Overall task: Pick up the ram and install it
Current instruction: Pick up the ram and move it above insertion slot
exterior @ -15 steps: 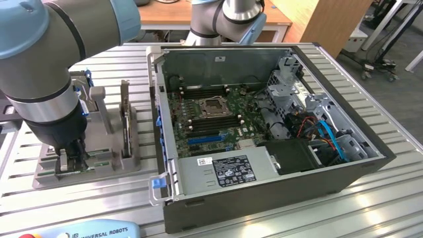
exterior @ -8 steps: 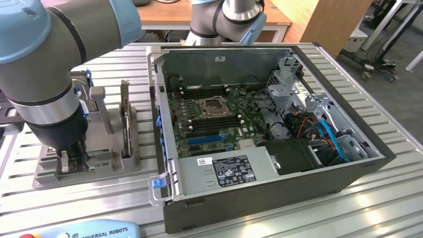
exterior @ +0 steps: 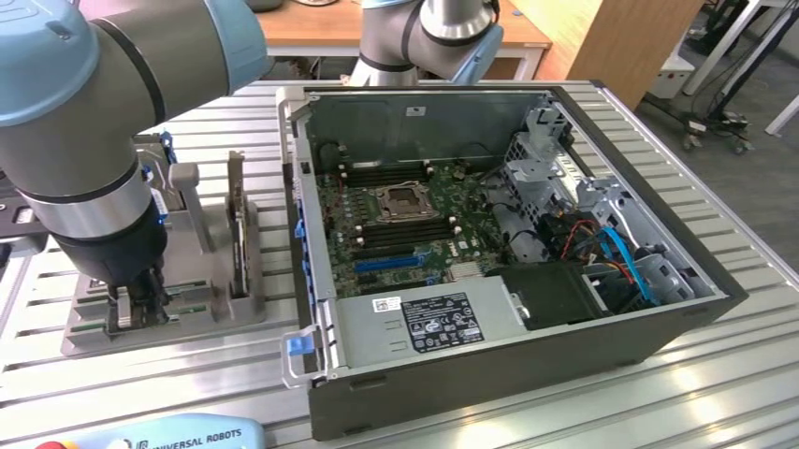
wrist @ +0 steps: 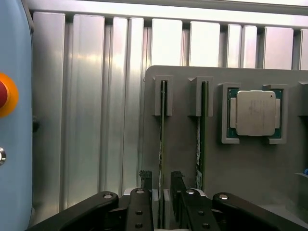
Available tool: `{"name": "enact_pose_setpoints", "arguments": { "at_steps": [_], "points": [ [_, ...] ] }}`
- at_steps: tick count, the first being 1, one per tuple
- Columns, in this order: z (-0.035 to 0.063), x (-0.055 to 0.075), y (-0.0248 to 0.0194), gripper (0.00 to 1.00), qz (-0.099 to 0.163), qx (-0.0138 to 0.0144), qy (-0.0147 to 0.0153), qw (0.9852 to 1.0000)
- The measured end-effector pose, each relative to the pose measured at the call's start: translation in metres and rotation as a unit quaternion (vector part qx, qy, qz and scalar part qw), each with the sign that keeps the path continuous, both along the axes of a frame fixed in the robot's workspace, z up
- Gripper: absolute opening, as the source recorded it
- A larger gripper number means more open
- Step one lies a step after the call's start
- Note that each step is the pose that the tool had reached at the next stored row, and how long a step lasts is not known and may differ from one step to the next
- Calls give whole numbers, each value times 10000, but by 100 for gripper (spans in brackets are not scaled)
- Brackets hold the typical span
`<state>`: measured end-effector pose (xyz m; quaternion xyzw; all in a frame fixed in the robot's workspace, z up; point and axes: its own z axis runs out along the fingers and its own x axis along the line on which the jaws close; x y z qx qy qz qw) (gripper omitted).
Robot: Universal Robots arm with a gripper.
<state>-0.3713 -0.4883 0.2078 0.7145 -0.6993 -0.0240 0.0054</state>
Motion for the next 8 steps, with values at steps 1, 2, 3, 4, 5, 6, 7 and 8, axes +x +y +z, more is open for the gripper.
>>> {"name": "enact_pose_setpoints", "arguments": {
  "at_steps": [1,2,3,4,5,6,7,8],
  "points": [
    [-1,2,0,30,-1,1,-1,10000],
    [-2,9,0,30,0,1,-1,10000],
    [-1,17,0,30,1,0,-1,10000],
    [-1,24,0,30,0,0,0,10000],
    [-1,31,0,30,0,1,-1,10000],
    [-1,33,1,30,-1,0,-1,10000],
    [-1,33,0,30,-1,0,-1,10000],
    [-1,33,0,30,-1,0,0,10000]
  ]
}}
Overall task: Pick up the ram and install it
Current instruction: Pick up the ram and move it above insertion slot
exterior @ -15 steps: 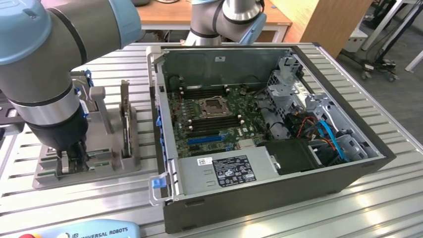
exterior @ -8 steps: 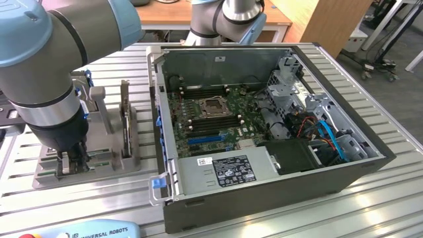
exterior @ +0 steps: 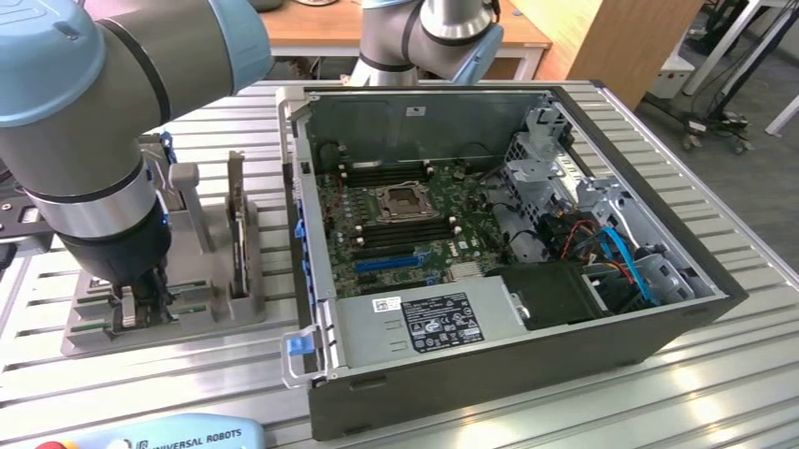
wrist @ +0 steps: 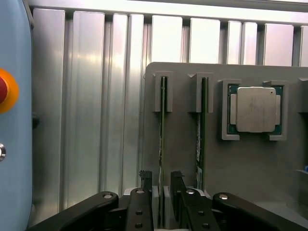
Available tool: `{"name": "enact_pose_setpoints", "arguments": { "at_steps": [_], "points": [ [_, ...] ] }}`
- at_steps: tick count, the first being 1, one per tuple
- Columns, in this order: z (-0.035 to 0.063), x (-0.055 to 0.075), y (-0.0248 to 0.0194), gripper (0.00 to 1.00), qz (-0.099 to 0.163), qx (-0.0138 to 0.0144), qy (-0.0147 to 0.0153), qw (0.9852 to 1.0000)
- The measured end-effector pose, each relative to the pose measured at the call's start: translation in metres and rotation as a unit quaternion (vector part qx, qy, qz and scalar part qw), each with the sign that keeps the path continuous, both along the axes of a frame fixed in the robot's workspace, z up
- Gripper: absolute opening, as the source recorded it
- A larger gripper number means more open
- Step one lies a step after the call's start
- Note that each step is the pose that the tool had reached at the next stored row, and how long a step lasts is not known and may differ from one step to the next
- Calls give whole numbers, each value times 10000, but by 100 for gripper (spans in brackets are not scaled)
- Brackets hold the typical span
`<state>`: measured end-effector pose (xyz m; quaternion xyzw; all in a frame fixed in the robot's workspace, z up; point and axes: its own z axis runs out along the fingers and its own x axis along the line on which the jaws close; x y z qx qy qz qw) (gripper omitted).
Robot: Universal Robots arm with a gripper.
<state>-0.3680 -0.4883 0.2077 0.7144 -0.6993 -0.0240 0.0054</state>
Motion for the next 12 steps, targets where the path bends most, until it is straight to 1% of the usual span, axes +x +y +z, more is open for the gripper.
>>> {"name": "enact_pose_setpoints", "arguments": {
  "at_steps": [9,12],
  "points": [
    [-72,1,0,30,1,1,-1,10000],
    [-76,1,-1,30,1,0,1,10000]
  ]
}}
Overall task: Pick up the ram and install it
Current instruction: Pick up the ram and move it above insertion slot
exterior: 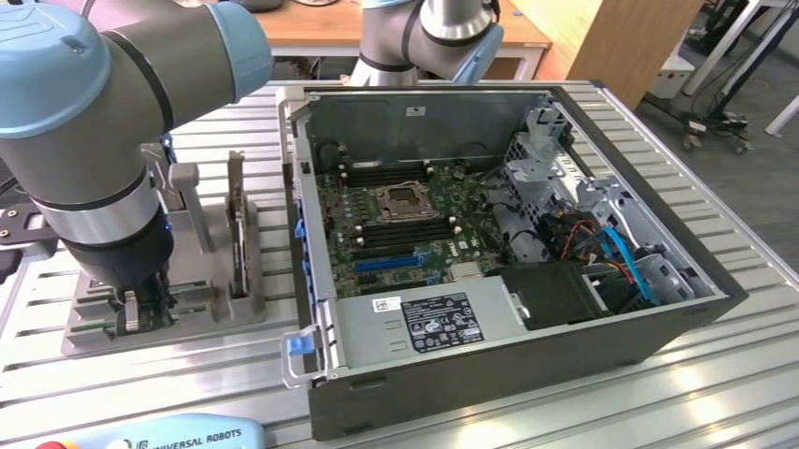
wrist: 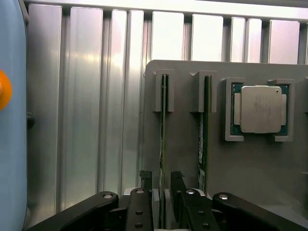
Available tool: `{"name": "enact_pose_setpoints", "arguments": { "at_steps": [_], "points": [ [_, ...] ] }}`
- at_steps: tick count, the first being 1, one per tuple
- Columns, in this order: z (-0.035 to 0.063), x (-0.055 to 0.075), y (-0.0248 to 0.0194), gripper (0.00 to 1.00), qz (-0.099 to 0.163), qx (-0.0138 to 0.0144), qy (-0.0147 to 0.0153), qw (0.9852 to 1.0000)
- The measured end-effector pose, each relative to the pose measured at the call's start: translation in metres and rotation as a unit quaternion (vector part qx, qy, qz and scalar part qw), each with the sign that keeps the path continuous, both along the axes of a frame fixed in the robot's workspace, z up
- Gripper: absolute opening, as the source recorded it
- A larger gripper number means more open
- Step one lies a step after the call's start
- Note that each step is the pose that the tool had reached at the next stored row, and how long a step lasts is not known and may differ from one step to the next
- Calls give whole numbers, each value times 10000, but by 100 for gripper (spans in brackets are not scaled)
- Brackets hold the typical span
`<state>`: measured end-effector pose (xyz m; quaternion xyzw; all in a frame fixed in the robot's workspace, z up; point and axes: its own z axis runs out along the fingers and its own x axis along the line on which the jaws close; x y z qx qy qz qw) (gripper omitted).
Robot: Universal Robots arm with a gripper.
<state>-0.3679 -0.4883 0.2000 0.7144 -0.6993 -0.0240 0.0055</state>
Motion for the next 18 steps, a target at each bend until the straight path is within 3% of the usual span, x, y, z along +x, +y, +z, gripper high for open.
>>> {"name": "enact_pose_setpoints", "arguments": {
  "at_steps": [7,18],
  "points": [
    [-6,1,25,30,0,1,-1,10000],
    [-6,0,27,30,0,1,-1,10000]
  ]
}}
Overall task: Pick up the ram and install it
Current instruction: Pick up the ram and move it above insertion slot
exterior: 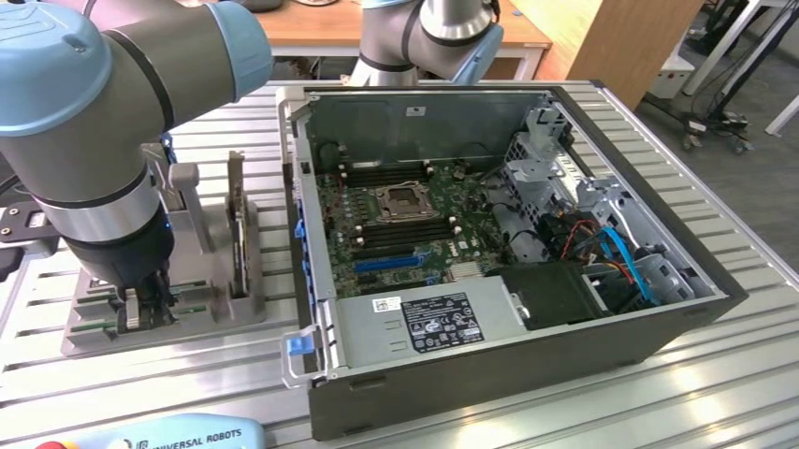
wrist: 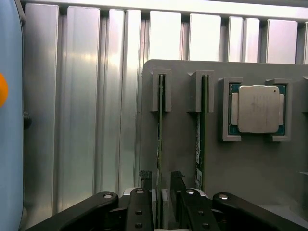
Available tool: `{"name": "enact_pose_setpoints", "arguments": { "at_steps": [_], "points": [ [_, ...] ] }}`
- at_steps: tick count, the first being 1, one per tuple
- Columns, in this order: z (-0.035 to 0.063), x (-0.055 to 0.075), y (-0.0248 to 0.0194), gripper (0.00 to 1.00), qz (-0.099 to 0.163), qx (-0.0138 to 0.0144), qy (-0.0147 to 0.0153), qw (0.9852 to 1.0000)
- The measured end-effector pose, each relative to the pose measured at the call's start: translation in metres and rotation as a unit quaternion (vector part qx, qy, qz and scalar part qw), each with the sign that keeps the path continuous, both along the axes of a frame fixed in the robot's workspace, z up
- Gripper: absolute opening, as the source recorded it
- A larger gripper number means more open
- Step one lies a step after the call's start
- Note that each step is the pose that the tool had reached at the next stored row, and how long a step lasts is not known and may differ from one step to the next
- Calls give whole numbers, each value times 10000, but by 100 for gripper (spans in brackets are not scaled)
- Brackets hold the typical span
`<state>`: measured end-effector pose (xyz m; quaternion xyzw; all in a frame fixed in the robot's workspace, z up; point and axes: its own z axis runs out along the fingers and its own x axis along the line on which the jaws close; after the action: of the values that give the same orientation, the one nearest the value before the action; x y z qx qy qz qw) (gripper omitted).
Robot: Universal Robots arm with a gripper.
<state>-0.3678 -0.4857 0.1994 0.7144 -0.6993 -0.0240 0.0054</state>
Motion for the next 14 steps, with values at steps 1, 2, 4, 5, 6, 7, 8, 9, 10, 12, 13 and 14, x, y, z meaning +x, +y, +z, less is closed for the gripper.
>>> {"name": "enact_pose_setpoints", "arguments": {
  "at_steps": [1,2,4,5,6,7,8,9,10,12,13,14],
  "points": [
    [0,0,0,30,0,0,0,10000],
    [0,0,0,30,0,0,0,10000],
    [0,0,0,30,0,0,0,10000],
    [0,0,0,28,0,0,0,10000],
    [0,0,0,28,0,0,0,10000],
    [0,0,0,22,0,0,0,10000],
    [0,0,0,22,0,0,0,10000],
    [0,0,0,22,0,0,0,10000],
    [0,0,0,22,0,0,0,10000],
    [0,0,0,22,0,0,0,10000],
    [0,0,0,22,0,0,0,10000],
    [0,0,0,22,0,0,0,10000]
  ]
}}
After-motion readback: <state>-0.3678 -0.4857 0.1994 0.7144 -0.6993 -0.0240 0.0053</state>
